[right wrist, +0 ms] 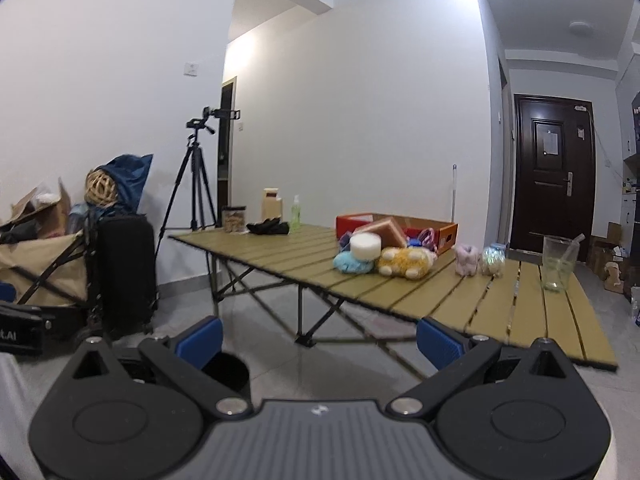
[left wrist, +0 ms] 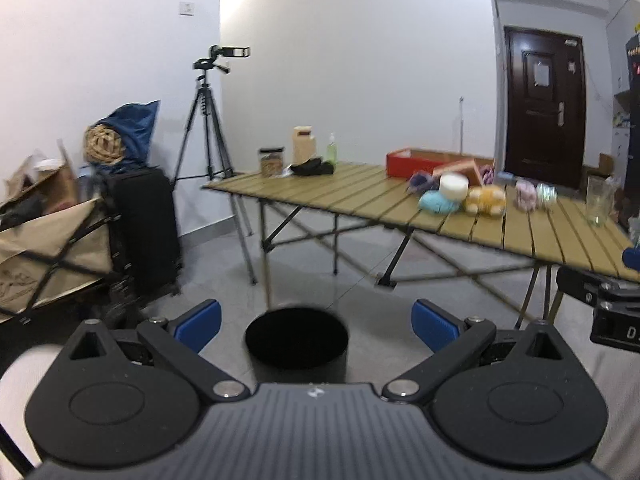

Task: Collect trash
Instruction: 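Grasp the white round sponge with the left gripper while the right grasps the clear plastic bag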

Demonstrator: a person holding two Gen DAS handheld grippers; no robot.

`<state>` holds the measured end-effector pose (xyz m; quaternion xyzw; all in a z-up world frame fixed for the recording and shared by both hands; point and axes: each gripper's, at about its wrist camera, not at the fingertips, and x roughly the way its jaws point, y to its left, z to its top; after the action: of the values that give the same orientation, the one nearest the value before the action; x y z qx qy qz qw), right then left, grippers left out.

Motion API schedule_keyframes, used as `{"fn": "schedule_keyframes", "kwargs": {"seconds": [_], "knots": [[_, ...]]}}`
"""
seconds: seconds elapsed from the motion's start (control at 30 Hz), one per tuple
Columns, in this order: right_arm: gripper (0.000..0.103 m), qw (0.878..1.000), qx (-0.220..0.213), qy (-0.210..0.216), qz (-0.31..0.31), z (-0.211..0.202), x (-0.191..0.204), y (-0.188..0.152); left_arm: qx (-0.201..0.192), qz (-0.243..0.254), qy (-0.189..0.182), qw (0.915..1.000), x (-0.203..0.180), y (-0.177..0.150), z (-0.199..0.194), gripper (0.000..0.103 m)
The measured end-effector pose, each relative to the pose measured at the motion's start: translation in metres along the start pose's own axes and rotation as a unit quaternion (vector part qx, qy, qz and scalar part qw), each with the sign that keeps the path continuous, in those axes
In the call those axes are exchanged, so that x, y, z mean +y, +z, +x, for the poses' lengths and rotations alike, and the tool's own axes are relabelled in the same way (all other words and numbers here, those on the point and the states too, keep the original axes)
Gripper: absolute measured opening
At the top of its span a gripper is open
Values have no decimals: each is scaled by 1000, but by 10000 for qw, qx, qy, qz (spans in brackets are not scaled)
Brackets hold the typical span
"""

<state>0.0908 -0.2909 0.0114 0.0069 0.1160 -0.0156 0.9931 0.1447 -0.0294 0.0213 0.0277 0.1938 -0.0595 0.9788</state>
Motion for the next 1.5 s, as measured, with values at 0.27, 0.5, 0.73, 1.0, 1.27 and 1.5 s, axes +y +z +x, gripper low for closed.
{"fn": "schedule_keyframes", "kwargs": {"seconds": [0.27, 0.5, 0.73, 1.0, 1.27, 1.5], "knots": [[103, 9981, -16, -343, 513, 139, -67, 60, 94, -62, -529, 9985, -34, 87, 133, 103], [103, 9863, 6, -991, 1320, 262, -144, 89, -740, 425, -1052, 9908, -101, 122, 251, 103], [103, 9747, 302, -1417, 1703, 355, -235, 82, -648, 780, -1836, 9777, -180, 126, 328, 103], [82, 9646, 822, -1854, 1685, 421, -268, 67, -478, 1060, -2000, 9729, -223, 112, 377, 103], [72, 9582, 956, -1859, 1955, 431, -286, 56, -98, 611, -2099, 9758, -207, 108, 401, 87], [68, 9599, 1046, -1649, 2010, 428, -283, 51, 57, 437, -2323, 9716, -205, 111, 407, 78]]}}
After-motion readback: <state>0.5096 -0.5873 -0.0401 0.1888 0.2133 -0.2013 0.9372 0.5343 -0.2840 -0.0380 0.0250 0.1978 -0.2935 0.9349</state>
